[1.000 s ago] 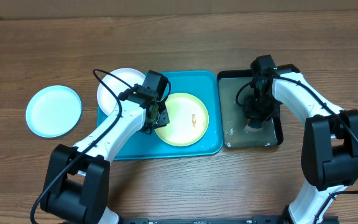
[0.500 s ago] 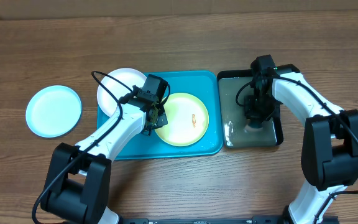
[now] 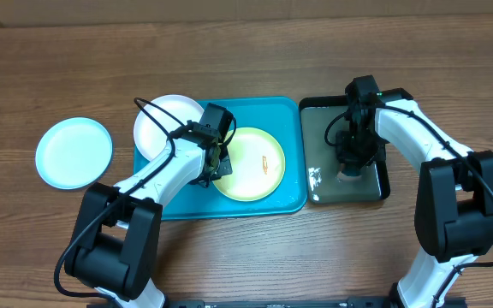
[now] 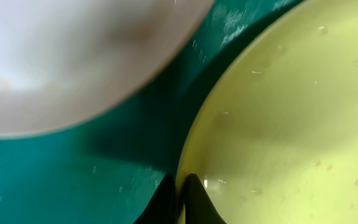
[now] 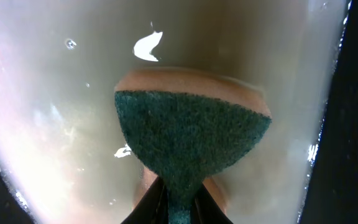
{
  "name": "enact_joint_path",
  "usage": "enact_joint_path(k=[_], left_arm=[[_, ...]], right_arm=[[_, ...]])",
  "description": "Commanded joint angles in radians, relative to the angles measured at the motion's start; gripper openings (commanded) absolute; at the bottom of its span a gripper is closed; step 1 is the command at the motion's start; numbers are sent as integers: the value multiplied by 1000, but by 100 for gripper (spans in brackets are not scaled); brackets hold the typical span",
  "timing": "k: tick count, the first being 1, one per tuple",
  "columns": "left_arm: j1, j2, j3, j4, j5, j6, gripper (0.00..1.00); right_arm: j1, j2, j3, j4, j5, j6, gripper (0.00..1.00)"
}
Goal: Clean dirty plates on tray and stack at the side
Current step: 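Lift the sponge out of the water with the right gripper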
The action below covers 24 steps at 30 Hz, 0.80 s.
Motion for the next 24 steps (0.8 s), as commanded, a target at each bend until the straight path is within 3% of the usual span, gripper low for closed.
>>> enact_joint_path(k=[1, 6, 9, 10, 12, 13, 16, 17, 24], left_arm=[[0, 6, 22, -67, 32, 24, 4], [0, -38, 27, -102, 87, -83, 6], [0, -39, 26, -82, 82, -108, 20], [0, -38, 26, -71, 74, -108, 29], [1, -38, 26, -53, 67, -107, 35], [1, -38, 26, -43, 68, -107, 33], [1, -38, 26, -38, 66, -108, 7], [0, -38, 26, -36, 66, -108, 5], [2, -38, 23, -48, 42, -171, 4]], right_arm=[[3, -19, -5, 7, 10, -1, 11], [3, -19, -5, 18, 10, -30, 11], [3, -19, -5, 30, 9, -31, 8], [3, -19, -5, 35, 10, -31, 8], [3, -20, -5, 43, 10, -32, 7], [3, -20, -5, 46, 10, -36, 7], [3, -19, -5, 47, 10, -53, 7], [3, -19, -5, 47, 10, -53, 7], [3, -19, -5, 40, 8, -53, 5]])
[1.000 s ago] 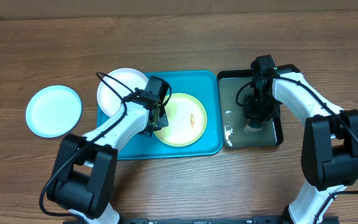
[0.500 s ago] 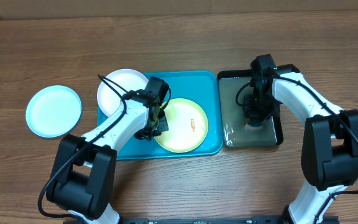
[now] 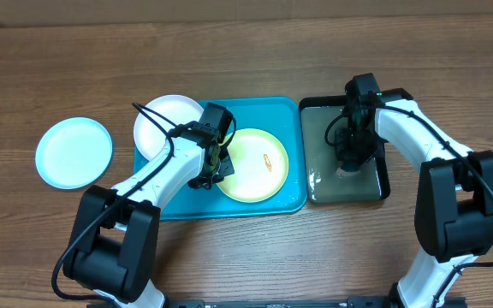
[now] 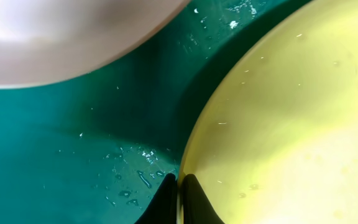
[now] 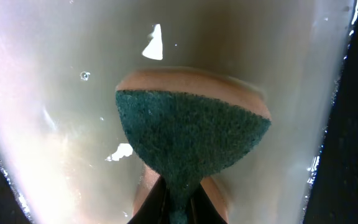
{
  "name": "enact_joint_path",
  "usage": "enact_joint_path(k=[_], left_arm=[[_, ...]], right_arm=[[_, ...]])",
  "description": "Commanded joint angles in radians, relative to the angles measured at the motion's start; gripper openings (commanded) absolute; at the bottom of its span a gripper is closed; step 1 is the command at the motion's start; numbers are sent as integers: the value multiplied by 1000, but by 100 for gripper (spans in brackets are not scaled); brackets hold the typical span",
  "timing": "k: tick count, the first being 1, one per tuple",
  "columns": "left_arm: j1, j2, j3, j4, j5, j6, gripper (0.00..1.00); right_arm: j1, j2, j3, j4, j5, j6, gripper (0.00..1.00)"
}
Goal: Clean dirty plates on tray and stack at the side
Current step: 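Lift the sponge out of the water with the right gripper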
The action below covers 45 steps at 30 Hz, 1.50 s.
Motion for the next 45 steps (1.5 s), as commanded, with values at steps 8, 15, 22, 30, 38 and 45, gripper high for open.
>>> enact_joint_path(k=[8, 15, 22, 30, 38, 45], left_arm=[[2, -24, 11, -23, -17, -72, 16], [2, -24, 11, -14, -11, 43, 41], [8, -25, 19, 4, 48, 208, 40], [72, -24, 34, 4, 158, 242, 35], [72, -24, 33, 5, 159, 279, 19], [72, -24, 30, 6, 158, 266, 18]], right_arm=[[3, -20, 12, -10, 10, -26, 4], [3, -45, 149, -128, 11, -61, 4], [3, -61, 229, -216, 14, -112, 4], [3, -61, 266, -257, 18, -112, 4], [2, -61, 267, -280, 18, -128, 4], [-5, -61, 266, -298, 18, -139, 4]])
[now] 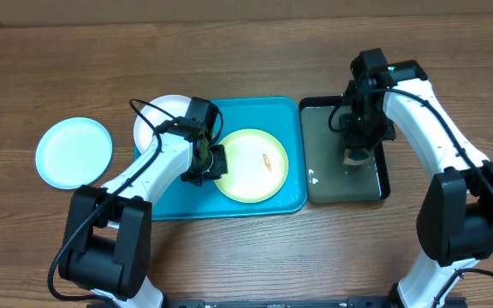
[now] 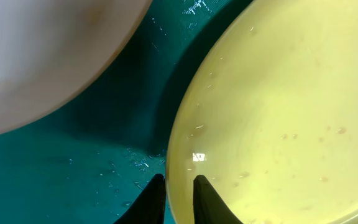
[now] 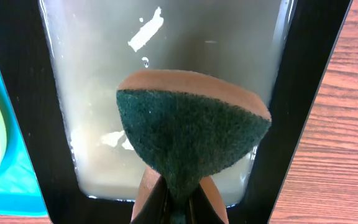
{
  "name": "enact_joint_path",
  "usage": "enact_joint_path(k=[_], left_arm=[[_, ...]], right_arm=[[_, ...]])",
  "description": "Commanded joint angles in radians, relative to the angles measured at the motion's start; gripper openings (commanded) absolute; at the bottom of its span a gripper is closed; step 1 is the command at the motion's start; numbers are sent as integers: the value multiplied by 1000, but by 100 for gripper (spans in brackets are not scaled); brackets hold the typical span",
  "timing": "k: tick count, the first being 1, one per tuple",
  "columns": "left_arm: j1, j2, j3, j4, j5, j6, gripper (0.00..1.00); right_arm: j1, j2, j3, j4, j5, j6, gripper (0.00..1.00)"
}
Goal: Clean dirty plates on tray and stack at the side
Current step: 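Lift the sponge out of the water with the right gripper, then move the sponge onto the yellow plate and scrub with right gripper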
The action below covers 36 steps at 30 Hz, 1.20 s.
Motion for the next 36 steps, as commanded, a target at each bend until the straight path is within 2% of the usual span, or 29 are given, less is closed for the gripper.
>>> enact_joint_path(k=[1, 4, 10, 11, 13, 14, 18, 22, 24, 30, 36], left_arm=[[-2, -24, 18, 3, 16, 10, 18], [-2, -24, 18, 11, 13, 10, 17], [-2, -24, 4, 13, 13, 1, 7], [-2, -24, -1, 17, 13, -1, 9], [-2, -24, -12, 28, 12, 0, 22], [-2, -24, -19, 36, 13, -1, 24], [-2, -24, -37, 49, 13, -9, 15], [-2, -24, -38, 51, 13, -13, 13], [-2, -24, -38, 54, 13, -16, 5], [-2, -24, -38, 57, -8, -58, 4], [-2, -24, -38, 68, -5, -69, 4]], right_arm=[[-4, -37, 27, -3, 10, -11, 4], [-3, -37, 27, -5, 10, -11, 4], [-3, -37, 27, -31, 22, -11, 4], [-3, -37, 27, -37, 30, -11, 4], [-4, -37, 27, -43, 32, -10, 4], [-4, -37, 27, -43, 33, -10, 4], [-3, -37, 27, -38, 32, -10, 4], [-3, -37, 48, -54, 32, -10, 4], [-3, -37, 77, -71, 32, -2, 4], [11, -37, 196, -137, -4, 24, 4], [109, -37, 263, -148, -116, 37, 4]])
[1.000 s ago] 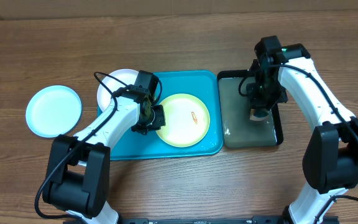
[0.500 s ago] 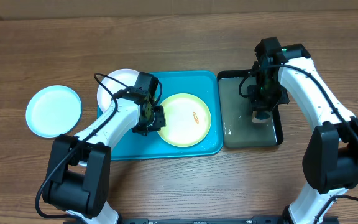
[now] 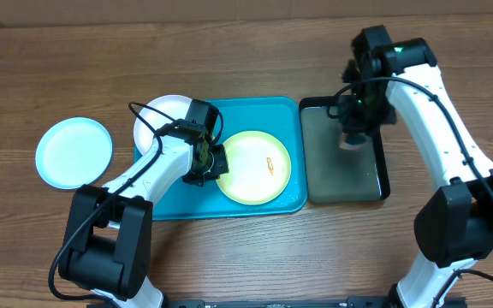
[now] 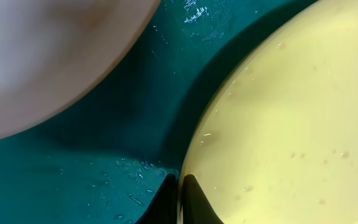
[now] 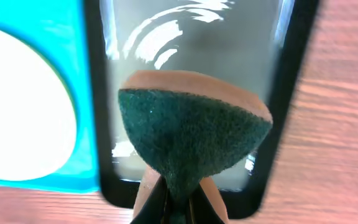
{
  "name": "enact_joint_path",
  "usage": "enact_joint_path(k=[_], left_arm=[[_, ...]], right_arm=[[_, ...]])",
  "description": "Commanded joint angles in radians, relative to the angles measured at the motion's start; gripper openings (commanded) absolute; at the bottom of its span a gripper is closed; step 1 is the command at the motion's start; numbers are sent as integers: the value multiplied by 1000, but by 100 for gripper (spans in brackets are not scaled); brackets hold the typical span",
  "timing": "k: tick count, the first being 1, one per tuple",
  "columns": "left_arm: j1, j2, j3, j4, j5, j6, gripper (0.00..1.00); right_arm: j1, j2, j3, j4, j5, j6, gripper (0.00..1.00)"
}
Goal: Clean dirty plates on tray and stack at the side
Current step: 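Move the sponge onto the yellow plate and scrub with right gripper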
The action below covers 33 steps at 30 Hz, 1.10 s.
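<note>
A yellow plate [image 3: 255,168] with a small orange smear lies on the teal tray [image 3: 272,111]. My left gripper [image 3: 215,162] is at its left rim. In the left wrist view the left gripper [image 4: 179,185] is shut on the yellow plate's [image 4: 284,124] edge. My right gripper [image 3: 352,137] hangs above the black basin [image 3: 382,171]. That right gripper [image 5: 179,194] is shut on a green and tan sponge [image 5: 194,137]. A white plate [image 3: 163,120] rests at the tray's far left corner.
A pale blue plate [image 3: 74,152] sits alone on the wooden table [image 3: 246,51] left of the tray. The basin holds cloudy water [image 5: 191,37]. The left arm's cable loops over the white plate.
My left gripper's jaws stood apart either side of the yellow plate's rim; now they are shut on it. My right gripper holds the sponge higher above the basin, nearer its far end.
At first my left gripper pinched the yellow plate's rim while the right held the sponge down in the basin water. Later the plate lay slightly further right. Then the left jaws were apart and the sponge was clear of the water. Now the left grips again.
</note>
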Motion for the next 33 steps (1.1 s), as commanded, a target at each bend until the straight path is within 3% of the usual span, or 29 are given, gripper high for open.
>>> enact_joint_path(k=[1, 15, 33], left_arm=[[-2, -24, -9, 7, -8, -24, 4], [-2, -24, -9, 1, -7, -51, 5], [-2, -24, -9, -1, -7, -51, 4]], right_arm=[[83, -36, 33, 5, -79, 38, 4], [364, -26, -27, 140, 13, 219, 4], [396, 103, -166, 315, 33, 261, 4]])
